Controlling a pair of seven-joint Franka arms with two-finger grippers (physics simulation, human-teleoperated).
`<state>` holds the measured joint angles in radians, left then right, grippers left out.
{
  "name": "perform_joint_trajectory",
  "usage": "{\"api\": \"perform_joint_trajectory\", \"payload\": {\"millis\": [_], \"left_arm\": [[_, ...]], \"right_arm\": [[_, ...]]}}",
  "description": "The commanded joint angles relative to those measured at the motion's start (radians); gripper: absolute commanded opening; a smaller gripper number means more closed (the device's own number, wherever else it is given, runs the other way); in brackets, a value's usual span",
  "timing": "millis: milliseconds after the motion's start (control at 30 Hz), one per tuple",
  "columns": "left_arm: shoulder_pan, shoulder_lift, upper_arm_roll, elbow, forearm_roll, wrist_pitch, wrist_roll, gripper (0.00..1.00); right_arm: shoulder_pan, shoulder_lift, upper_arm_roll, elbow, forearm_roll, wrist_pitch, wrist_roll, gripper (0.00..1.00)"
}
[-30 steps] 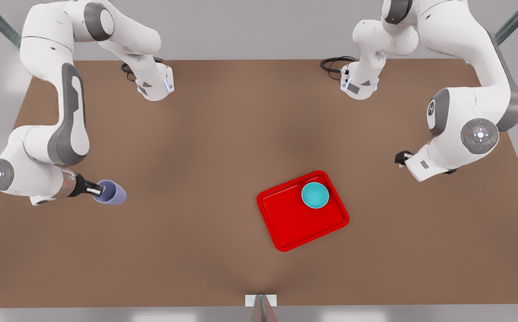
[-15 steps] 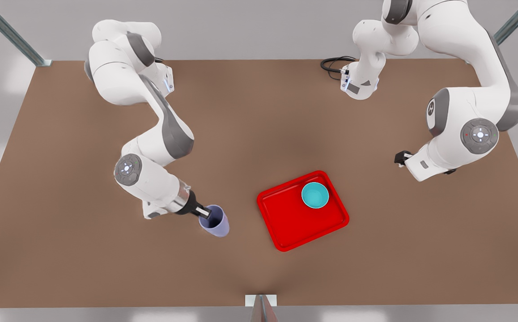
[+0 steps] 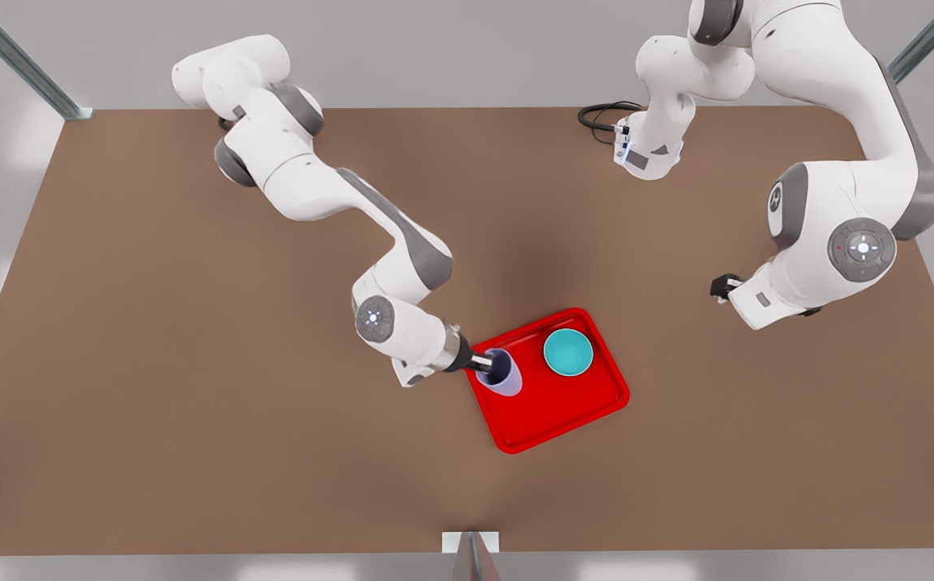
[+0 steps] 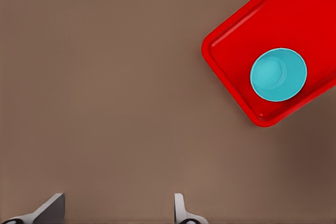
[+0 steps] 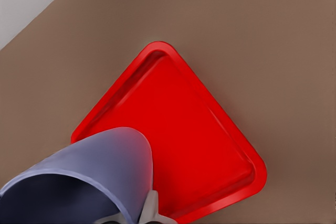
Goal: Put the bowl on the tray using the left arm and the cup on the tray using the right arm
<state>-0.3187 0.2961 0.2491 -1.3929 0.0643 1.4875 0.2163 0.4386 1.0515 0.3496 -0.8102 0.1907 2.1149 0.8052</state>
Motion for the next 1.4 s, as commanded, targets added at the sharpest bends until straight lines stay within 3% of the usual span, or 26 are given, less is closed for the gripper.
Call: {"api": "perform_joint_trajectory", "payload": {"millis": [0,200,467,667,900,933,967,1000,1367], "left_arm": [[0.0,0.0,0.001,0.0,0.0,-0.001,0.0,1.0],[0.004,0.015,0.001,-0.001,-0.046,-0.001,0.003,1.0],[0.009,0.043,0.003,-0.005,-0.149,-0.003,0.005,1.0],[0.01,0.044,0.003,-0.005,-0.172,-0.003,0.003,1.0],[0.009,0.049,0.003,-0.003,-0.172,-0.003,0.002,1.0],[0.01,0.049,0.003,-0.003,-0.172,-0.003,0.0,1.0],[0.01,0.049,0.003,-0.001,-0.17,-0.003,0.0,1.0],[0.009,0.049,0.003,-0.001,-0.17,-0.003,0.0,1.0],[0.009,0.051,0.003,-0.001,-0.17,-0.003,0.0,1.0]], "right_arm": [[0.0,0.018,-0.001,0.003,0.027,-0.004,0.002,0.21],[0.005,0.07,-0.008,0.002,0.09,-0.038,0.005,0.21],[0.026,0.074,-0.037,0.003,-0.013,-0.205,-0.106,0.21],[0.034,0.153,-0.05,0.103,-0.025,-0.181,-0.121,0.21],[0.034,0.153,-0.049,0.105,-0.025,-0.125,-0.123,0.21],[0.043,0.153,-0.05,0.105,-0.025,-0.125,-0.123,0.67],[0.045,0.154,-0.05,0.105,-0.025,-0.116,-0.129,0.93],[0.045,0.154,-0.05,0.105,-0.025,-0.118,-0.135,1.0],[0.043,0.134,-0.05,0.103,-0.023,-0.093,-0.172,1.0]]}}
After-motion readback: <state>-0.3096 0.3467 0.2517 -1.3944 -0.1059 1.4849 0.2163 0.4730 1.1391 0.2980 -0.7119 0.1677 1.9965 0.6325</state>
